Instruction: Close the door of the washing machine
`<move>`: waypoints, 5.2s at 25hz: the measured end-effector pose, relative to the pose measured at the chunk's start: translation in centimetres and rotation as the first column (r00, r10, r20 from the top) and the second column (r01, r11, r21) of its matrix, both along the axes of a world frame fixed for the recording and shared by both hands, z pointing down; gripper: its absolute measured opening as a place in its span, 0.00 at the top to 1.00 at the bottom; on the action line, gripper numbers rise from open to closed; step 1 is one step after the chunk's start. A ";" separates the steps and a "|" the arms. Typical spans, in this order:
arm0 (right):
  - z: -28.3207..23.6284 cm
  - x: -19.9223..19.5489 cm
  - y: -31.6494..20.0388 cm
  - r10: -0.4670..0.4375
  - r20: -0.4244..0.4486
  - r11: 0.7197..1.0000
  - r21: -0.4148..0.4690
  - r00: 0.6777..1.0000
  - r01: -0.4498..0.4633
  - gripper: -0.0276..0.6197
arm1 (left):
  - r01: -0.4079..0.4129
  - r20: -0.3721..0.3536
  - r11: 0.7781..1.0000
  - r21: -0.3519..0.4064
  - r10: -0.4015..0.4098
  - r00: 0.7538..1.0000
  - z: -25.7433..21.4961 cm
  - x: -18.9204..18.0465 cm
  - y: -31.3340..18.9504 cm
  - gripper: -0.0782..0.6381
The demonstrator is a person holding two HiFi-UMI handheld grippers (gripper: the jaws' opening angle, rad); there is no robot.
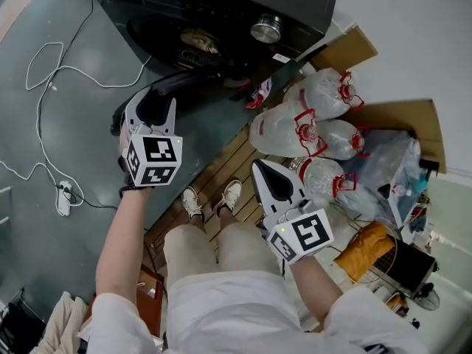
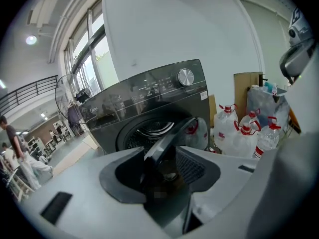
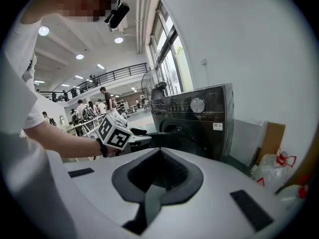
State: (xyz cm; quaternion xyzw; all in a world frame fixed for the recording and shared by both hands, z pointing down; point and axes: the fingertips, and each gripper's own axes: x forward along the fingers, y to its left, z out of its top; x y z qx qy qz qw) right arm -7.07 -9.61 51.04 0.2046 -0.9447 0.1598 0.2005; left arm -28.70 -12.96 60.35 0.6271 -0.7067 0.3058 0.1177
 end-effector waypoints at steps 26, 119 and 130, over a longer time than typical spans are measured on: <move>3.2 2.0 -0.8 0.113 -0.022 0.992 -0.057 0.993 -0.114 0.96 | -0.065 0.079 0.998 -0.011 0.066 0.995 0.4 -6.3 -7.5 0.64; -21.8 8.0 -2.6 0.092 0.207 0.951 0.271 0.974 -0.148 0.96 | 0.211 -0.199 0.925 0.315 -0.153 0.968 -28.4 2.3 9.6 0.88; -24.7 13.2 -7.0 0.159 0.244 0.921 0.313 0.957 -0.233 0.96 | 0.289 -0.247 0.830 0.477 -0.189 0.950 -36.9 2.7 13.8 0.88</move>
